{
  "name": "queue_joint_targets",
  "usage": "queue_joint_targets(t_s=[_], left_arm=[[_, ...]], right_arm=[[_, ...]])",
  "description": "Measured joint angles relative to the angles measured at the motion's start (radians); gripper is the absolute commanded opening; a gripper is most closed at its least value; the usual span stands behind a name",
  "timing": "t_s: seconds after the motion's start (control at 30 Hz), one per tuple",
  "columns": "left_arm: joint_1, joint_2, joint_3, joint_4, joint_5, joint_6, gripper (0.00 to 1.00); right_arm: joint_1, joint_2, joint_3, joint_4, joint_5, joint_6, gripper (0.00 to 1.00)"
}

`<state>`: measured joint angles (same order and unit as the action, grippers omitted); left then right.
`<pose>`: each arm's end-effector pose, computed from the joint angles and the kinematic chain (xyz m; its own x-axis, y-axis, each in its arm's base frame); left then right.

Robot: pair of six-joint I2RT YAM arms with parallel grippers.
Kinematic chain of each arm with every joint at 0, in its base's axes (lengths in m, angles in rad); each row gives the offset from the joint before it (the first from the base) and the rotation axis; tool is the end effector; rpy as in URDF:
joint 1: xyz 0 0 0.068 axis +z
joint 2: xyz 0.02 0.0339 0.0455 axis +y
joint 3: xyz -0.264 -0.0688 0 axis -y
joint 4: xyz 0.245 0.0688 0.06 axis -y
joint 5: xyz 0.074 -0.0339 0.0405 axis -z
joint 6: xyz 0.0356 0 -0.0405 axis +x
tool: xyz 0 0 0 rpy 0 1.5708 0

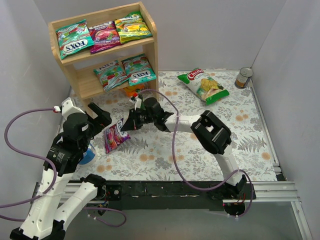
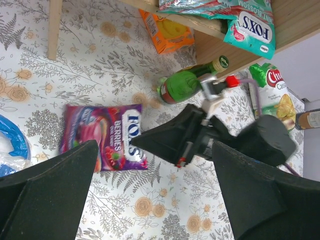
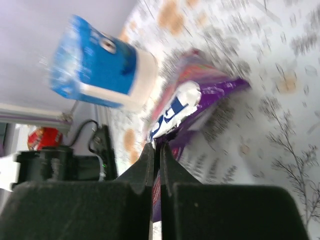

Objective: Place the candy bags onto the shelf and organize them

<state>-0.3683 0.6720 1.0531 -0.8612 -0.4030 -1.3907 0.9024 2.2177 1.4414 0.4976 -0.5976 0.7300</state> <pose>0.1106 -0.0277 0.3754 -0.0837 -0.9377 -0.3371 -0.4227 0.3398 -0.8402 0.2913 0.4012 0.1669 -0.7833 -0.1024 -0.6132 -0.6196 0.2094 0.7565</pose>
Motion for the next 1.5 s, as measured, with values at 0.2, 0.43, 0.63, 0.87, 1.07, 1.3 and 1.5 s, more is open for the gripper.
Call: queue_joint_targets(t_s=[0.2, 0.43, 0.63, 0.87, 1.07, 1.3, 1.5], left_arm=[[0.0, -0.001, 0.029, -0.019, -0.015, 0.0, 0.98], [0.0, -0.006, 0.085, -0.041, -0.073, -0.004, 0.98], [0.0, -0.019, 0.102, -0.085, -0.139, -0.033, 0.98], [0.0, -0.021, 0.15, -0.155, -0.242, -0.08, 0.98], [0.0, -0.026, 0.118, -0.182, -0.32, -0.152, 0.98], [0.0, -0.027, 0.096, -0.212, -0.377, -0.214, 0.98], [0.0, -0.023, 0.098, -0.224, -0.397, -0.223, 0.98]], right_arm=[[-0.012, -0.183, -0.034, 0.064, 0.049, 0.005, 0.01], [-0.018, -0.286, -0.034, 0.115, 0.076, 0.004, 0.01], [-0.018, -0.321, -0.033, 0.114, 0.142, -0.013, 0.01], [-0.018, -0.317, 0.031, 0.095, 0.226, -0.035, 0.01], [-0.017, -0.285, 0.147, 0.137, 0.311, -0.059, 0.01], [-0.016, -0.18, 0.26, 0.235, 0.378, -0.064, 0.01], [-0.006, -0.005, 0.446, 0.268, 0.455, -0.085, 0.01]])
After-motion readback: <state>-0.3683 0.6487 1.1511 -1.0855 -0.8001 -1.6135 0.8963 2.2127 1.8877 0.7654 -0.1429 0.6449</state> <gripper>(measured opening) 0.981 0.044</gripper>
